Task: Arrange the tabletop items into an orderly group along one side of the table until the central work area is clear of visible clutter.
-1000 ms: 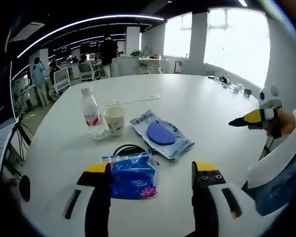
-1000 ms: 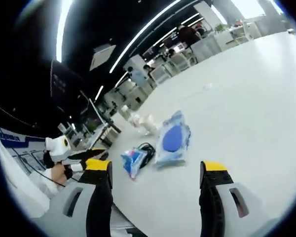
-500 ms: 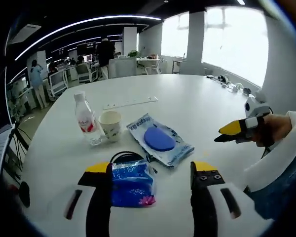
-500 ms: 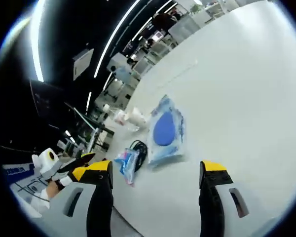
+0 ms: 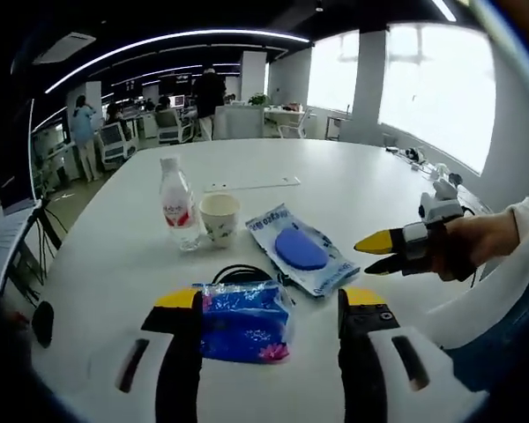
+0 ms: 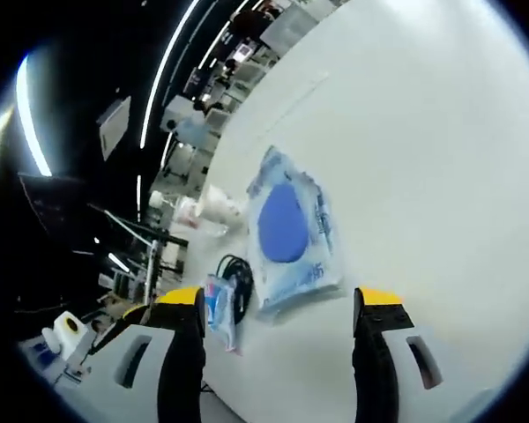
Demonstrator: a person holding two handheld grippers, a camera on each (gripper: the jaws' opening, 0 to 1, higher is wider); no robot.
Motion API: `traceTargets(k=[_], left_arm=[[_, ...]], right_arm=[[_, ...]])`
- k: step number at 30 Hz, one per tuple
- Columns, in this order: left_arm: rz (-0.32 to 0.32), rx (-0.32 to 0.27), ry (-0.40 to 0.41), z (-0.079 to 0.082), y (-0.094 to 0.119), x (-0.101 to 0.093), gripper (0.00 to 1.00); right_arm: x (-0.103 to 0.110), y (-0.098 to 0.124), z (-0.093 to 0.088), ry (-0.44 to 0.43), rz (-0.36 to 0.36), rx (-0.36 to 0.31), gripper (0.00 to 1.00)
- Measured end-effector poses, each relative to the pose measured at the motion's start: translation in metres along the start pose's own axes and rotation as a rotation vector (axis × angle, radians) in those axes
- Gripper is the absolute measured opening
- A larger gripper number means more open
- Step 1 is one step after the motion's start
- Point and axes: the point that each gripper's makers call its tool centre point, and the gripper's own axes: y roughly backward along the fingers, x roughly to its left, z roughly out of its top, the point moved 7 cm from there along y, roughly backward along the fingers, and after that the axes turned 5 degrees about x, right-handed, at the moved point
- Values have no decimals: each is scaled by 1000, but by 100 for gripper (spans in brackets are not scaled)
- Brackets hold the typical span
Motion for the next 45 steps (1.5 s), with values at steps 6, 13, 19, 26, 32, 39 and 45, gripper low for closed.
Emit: traceTargets(k=[6, 13, 19, 26, 32, 39, 45], left_arm=[[22, -12, 60, -6, 3, 14, 62], [24, -33, 102, -8, 6, 17, 61], [16, -43, 132, -11, 2, 20, 60], [8, -61, 191, -19, -2, 22, 59], [10, -65, 265, -34, -4, 29, 57], [39, -55, 297, -50, -4, 47, 56], [56, -62, 320, -57, -4, 59, 55]], right_arm=[[0, -10, 4, -8, -36, 6, 65], [0, -17, 6, 8, -73, 4, 61], [-2, -20, 4, 44, -102, 7, 53], [-2, -25, 0, 152, -182, 33, 44], [-4, -27, 1, 241, -258, 57, 36], [-5, -29, 0, 333, -327, 97, 29], [-8, -29, 0, 355, -356, 116, 23]])
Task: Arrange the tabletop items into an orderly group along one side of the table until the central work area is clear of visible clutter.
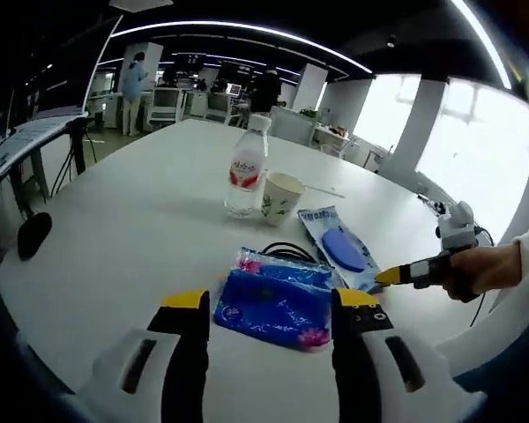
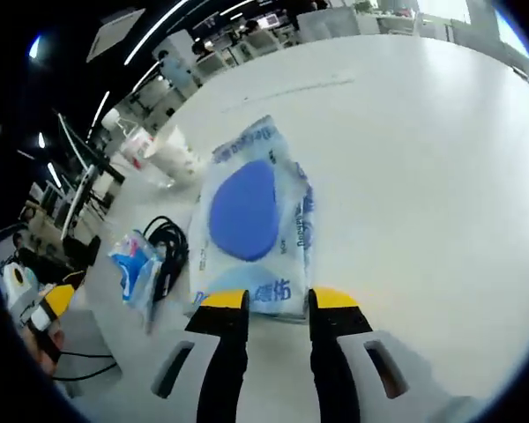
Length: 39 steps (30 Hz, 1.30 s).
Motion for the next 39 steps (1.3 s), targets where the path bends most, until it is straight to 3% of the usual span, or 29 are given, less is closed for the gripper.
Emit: traceTargets(k=[5, 9, 12, 15, 26, 39], left_arm=[[-8, -5, 19, -4, -2, 1, 55], [-27, 6, 20, -8, -5, -2, 54], [-36, 10, 16, -9, -6, -3, 54], [-40, 11, 14, -9, -6, -2, 53], [-34, 17, 16, -8, -6, 1, 52], [-72, 40, -52, 1, -6, -25, 52]], right_arm=[[-4, 0, 0, 1, -22, 4, 17], [-11, -1, 1, 11, -66, 7, 5], [-16, -1, 1, -48, -64, -9, 0], [-18, 0, -1, -104, -53, -24, 0], [-21, 1, 0, -148, -31, -42, 0], [-27, 15, 10, -126, 23, -94, 0]])
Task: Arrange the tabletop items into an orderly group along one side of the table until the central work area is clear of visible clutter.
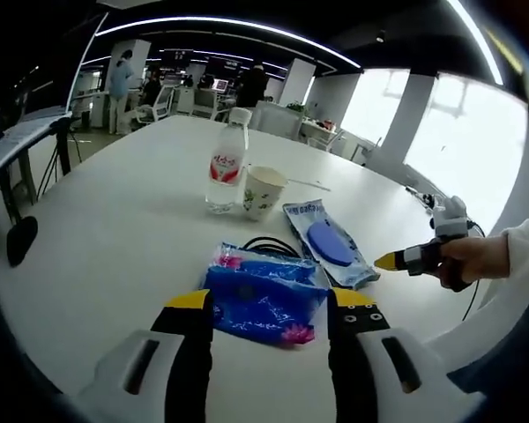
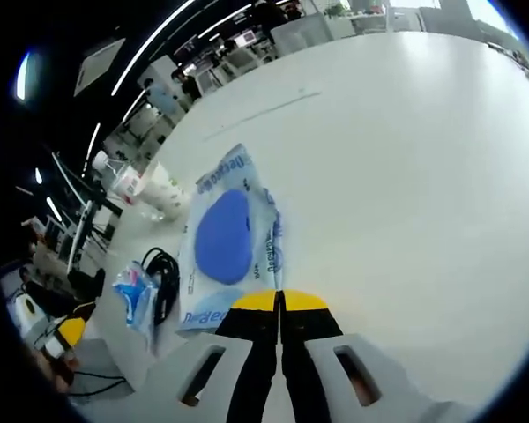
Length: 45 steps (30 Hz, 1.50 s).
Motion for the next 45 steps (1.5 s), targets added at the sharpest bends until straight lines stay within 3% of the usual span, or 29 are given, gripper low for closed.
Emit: traceTargets(k=[2, 4, 7, 8, 11, 13, 15, 18, 19, 22, 24, 30, 34, 41, 45], left_arm=[[-9, 4, -18, 3, 0, -6, 52], [-17, 8, -39, 5, 0, -12, 52], [-23, 12, -53, 8, -1, -19, 51], [-26, 15, -60, 9, -2, -21, 51], [-37, 26, -74, 9, -4, -29, 51], [-47, 33, -89, 8, -5, -35, 51], [-58, 38, -97, 8, -6, -40, 51], [-71, 43, -97, 5, -6, -46, 51], [-73, 46, -99, 3, -6, -48, 51], [-70, 57, -97, -2, -4, -51, 51], [-67, 58, -90, -4, -1, -51, 51], [-43, 51, -61, -7, 6, -45, 51], [-34, 43, -52, -2, 6, -40, 51], [-71, 32, -51, 15, -12, -42, 50], [-113, 62, -100, 27, -30, -48, 50]], right_arm=[[-5, 2, 2, -24, 6, -12, 0], [-1, 1, 1, -89, 83, -11, 0], [3, 5, -1, -231, 107, -31, 0], [6, 7, -3, -316, 111, -30, 5], [15, 8, -14, -442, 162, -16, 34], [20, 5, -24, -487, 164, 21, 40], [30, -1, -33, -547, 179, 59, 36], [39, -12, -36, -771, 164, 41, 30], [41, -14, -37, -788, 154, 49, 28], [35, -23, -40, -713, 25, 56, 8], [36, -26, -32, -826, 44, 5, 6], [26, -27, -21, -782, 105, -13, 0], [16, -19, -21, -821, 119, -22, 0], [-3, -2, -25, -879, 177, -41, 0], [-20, 6, -25, -908, 207, -44, 0]])
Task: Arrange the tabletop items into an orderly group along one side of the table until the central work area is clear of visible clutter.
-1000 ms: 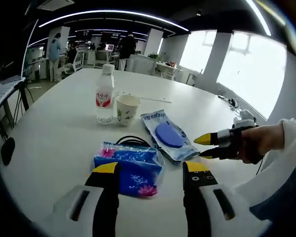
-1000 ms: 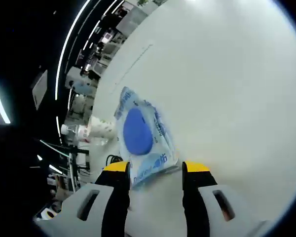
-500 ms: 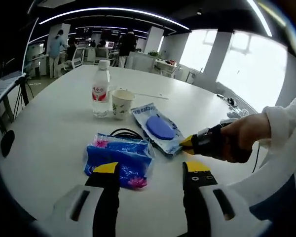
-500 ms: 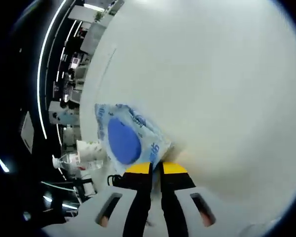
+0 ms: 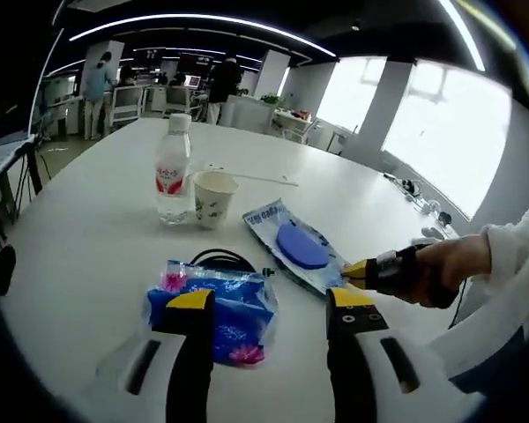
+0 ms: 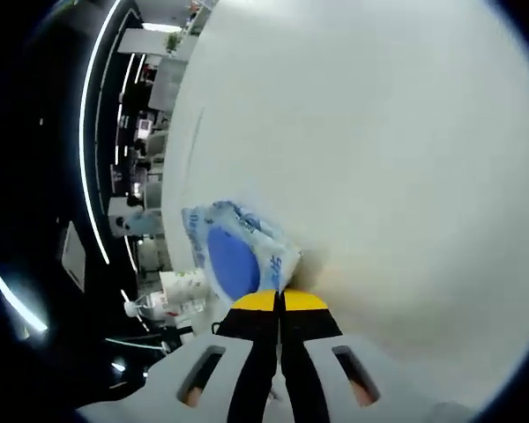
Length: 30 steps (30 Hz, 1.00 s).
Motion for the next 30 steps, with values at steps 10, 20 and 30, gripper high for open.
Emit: traceTargets(k=[10, 20, 30], left_arm=[[-113, 60, -162, 61, -84, -11, 50], [-51, 139, -250, 82, -162, -2, 47], [-85, 225, -429, 84, -212, -5, 47]], right_arm=[[-3, 7, 7, 20, 16, 32, 0], [-2, 5, 7, 20, 15, 46, 0], [-3, 0, 13, 24, 19, 55, 0]])
